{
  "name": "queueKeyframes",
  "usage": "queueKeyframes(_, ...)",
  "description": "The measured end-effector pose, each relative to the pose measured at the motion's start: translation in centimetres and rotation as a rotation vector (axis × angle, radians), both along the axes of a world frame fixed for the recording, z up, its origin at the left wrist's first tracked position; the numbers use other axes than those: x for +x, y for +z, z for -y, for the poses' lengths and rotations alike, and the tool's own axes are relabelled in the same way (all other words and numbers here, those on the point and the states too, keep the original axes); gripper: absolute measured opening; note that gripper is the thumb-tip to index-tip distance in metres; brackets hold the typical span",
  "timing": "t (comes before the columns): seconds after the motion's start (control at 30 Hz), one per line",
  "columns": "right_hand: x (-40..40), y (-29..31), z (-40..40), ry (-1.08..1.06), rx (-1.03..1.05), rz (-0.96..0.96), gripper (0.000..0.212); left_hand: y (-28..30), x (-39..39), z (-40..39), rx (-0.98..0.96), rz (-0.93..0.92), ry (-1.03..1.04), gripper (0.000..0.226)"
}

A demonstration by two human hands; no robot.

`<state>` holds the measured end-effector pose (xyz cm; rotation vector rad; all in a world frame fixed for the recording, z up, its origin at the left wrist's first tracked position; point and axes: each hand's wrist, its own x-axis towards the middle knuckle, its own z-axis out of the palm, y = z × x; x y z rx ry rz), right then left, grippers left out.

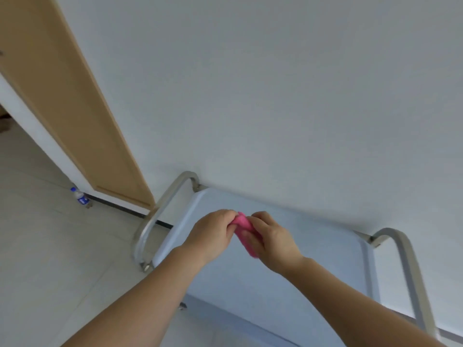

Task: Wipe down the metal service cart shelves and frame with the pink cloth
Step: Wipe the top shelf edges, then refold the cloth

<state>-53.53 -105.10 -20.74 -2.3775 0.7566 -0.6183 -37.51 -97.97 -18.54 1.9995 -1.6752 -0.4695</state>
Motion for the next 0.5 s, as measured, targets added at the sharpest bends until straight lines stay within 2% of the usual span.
queueKeyframes(0.13,5.7,0.0,-3.5,0.184,0.111,-0.063,0.035,0.6,7.0,-5.5,0.008,0.02,-0.001,0.019)
queueKeyframes(0.23,9.9,0.4,-5.6,0.195,0.132,-0.122,0.053,1.1,10.4,-8.5,0.012,0.018,-0.027,0.022)
queueKeyframes(0.27,11.2,0.6,-6.2,0.226,0.153,-0.143,0.053,1.2,11.3,-9.3,0.01,0.016,-0.04,0.022)
queueKeyframes(0.4,14.8,0.5,-7.3,0.219,0.152,-0.238,0.024,1.3,14.2,-11.0,-0.003,0.0,-0.061,0.021)
queueKeyframes(0.5,15.8,0.2,-6.7,0.165,0.102,-0.288,0.018,0.7,16.3,-11.2,-0.027,0.037,-0.029,0.017)
